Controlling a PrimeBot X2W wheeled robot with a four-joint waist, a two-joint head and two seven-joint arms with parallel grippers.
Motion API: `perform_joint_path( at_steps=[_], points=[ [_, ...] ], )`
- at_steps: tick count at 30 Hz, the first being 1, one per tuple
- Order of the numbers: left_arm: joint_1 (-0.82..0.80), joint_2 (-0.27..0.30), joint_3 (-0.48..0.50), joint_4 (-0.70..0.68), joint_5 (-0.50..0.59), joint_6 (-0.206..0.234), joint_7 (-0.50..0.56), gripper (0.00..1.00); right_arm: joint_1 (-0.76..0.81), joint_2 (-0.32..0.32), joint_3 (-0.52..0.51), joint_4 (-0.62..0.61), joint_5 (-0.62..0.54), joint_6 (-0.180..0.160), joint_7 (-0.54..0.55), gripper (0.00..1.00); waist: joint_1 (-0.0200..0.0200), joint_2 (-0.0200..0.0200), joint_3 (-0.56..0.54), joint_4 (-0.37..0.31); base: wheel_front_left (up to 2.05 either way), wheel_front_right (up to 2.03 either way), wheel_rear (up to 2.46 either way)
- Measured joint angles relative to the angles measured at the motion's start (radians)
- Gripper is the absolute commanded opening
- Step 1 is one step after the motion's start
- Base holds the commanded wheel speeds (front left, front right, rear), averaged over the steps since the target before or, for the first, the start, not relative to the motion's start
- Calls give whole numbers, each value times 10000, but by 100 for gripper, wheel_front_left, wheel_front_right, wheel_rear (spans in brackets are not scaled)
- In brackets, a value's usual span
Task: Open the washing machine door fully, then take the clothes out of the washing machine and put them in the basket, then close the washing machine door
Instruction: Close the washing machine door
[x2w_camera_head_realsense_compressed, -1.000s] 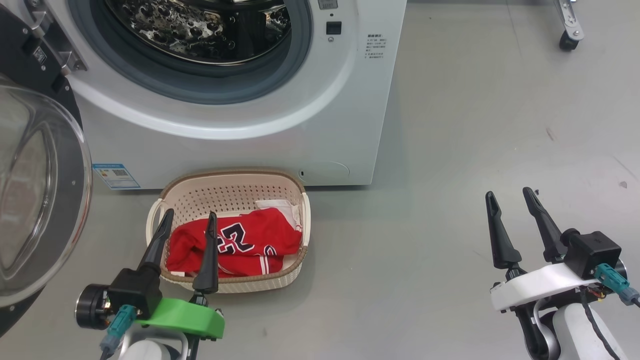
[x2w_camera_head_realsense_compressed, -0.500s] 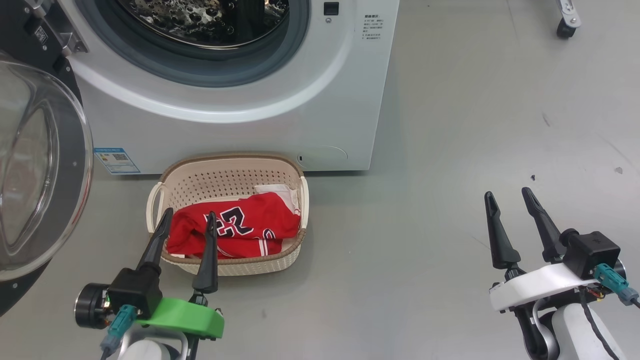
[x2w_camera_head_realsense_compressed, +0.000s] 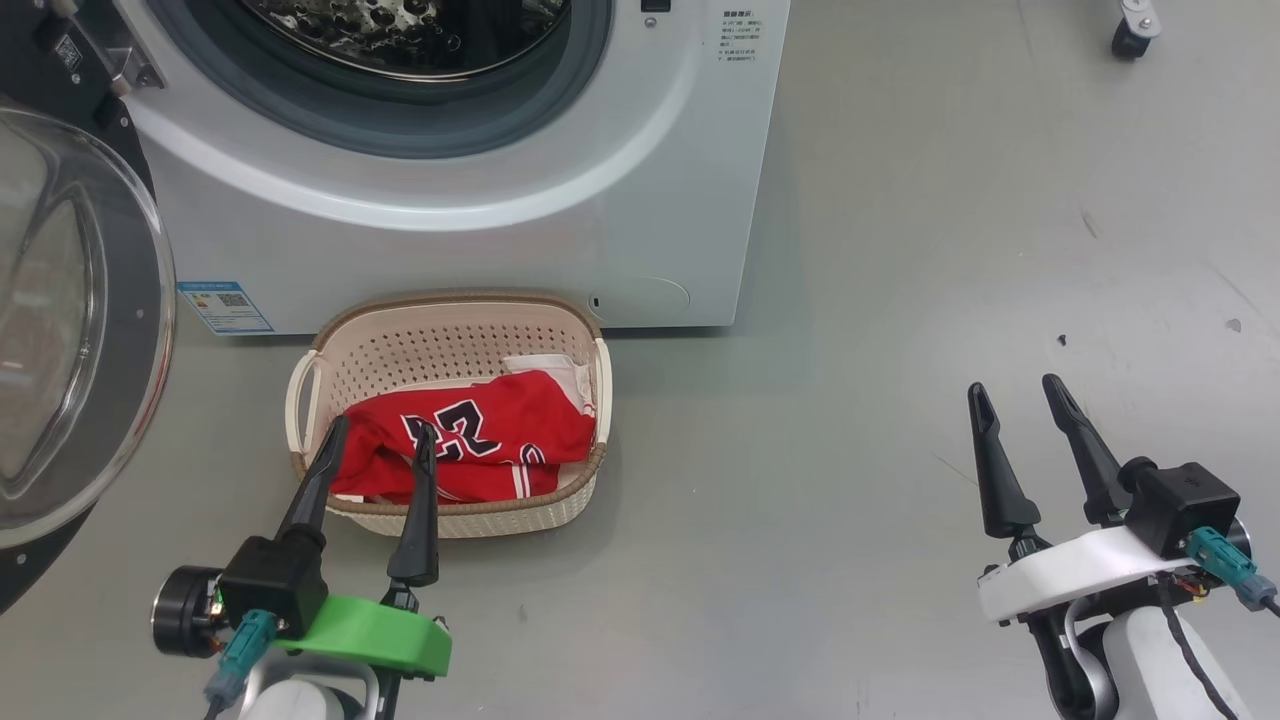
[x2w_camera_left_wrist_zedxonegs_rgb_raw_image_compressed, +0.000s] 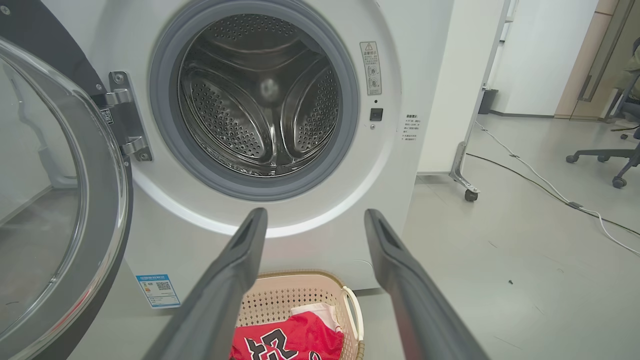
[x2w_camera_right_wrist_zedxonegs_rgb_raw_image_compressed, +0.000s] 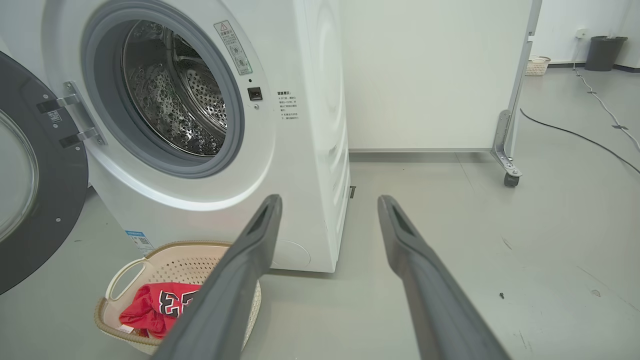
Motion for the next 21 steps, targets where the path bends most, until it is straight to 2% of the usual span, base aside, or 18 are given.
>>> perform_joint_path(
  at_steps=[21],
  points=[
    [-7,0,-23,23,54,2,0,100,-4,-2,153,48,0,0,0,100,0,0,-32,-28,0,1,-1]
  ],
)
